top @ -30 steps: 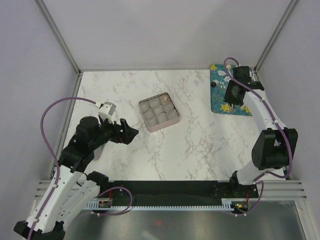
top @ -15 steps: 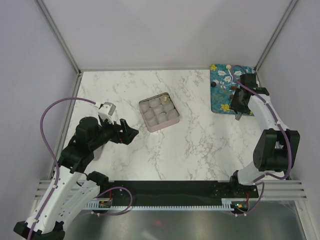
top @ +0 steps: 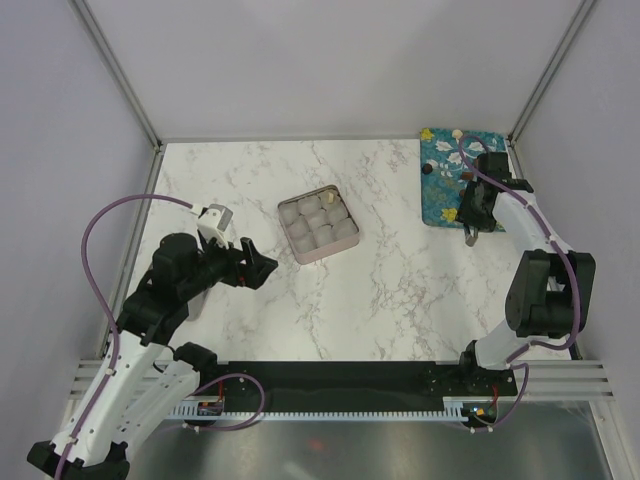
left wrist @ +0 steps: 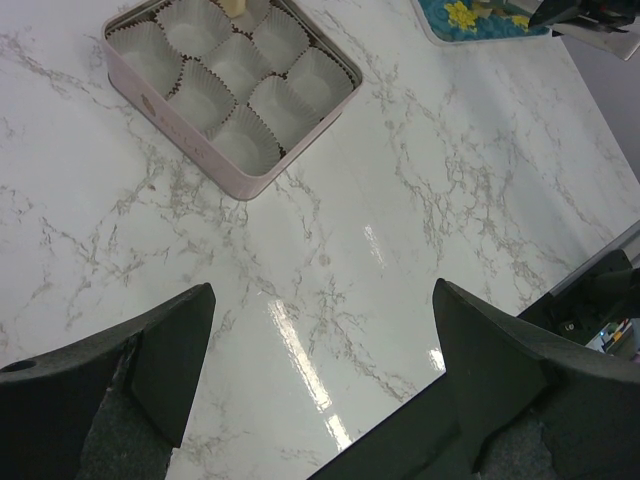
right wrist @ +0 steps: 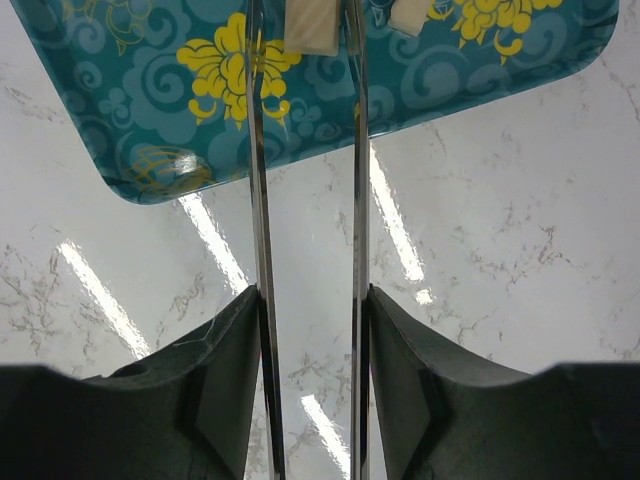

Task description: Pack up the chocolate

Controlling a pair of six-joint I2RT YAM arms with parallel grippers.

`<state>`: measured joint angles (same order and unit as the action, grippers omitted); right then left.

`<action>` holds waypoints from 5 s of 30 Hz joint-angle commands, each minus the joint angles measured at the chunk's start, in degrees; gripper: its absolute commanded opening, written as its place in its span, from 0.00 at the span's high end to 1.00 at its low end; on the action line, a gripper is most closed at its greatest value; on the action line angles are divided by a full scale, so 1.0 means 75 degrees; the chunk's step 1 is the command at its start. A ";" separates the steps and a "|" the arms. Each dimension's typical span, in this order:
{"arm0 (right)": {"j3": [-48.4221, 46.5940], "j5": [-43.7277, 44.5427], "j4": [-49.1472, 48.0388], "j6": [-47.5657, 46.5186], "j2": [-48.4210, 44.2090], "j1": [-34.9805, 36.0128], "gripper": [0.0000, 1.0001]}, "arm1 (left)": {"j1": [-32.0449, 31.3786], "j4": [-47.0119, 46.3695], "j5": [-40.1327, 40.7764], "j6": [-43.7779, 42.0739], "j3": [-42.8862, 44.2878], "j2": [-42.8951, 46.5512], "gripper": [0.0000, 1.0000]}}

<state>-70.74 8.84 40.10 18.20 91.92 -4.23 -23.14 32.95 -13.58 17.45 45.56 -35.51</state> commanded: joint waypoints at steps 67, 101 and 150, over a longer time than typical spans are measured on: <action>-0.4302 0.0356 0.0044 0.1054 0.2275 0.6622 0.68 | -0.0056 0.0083 0.1155 -0.0300 0.0066 0.0632 0.02; -0.4712 0.1294 0.0032 0.0480 0.3096 0.6611 0.53 | -0.0067 0.0095 0.1143 -0.0265 0.0066 0.0562 0.02; -0.0518 0.0181 -0.0377 0.0000 0.0178 0.0131 0.46 | -0.0056 0.0095 0.1085 -0.0253 0.0054 0.0469 0.01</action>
<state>-75.13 11.03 40.14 18.61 92.99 -2.50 -23.40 34.22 -6.04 17.45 45.56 -31.51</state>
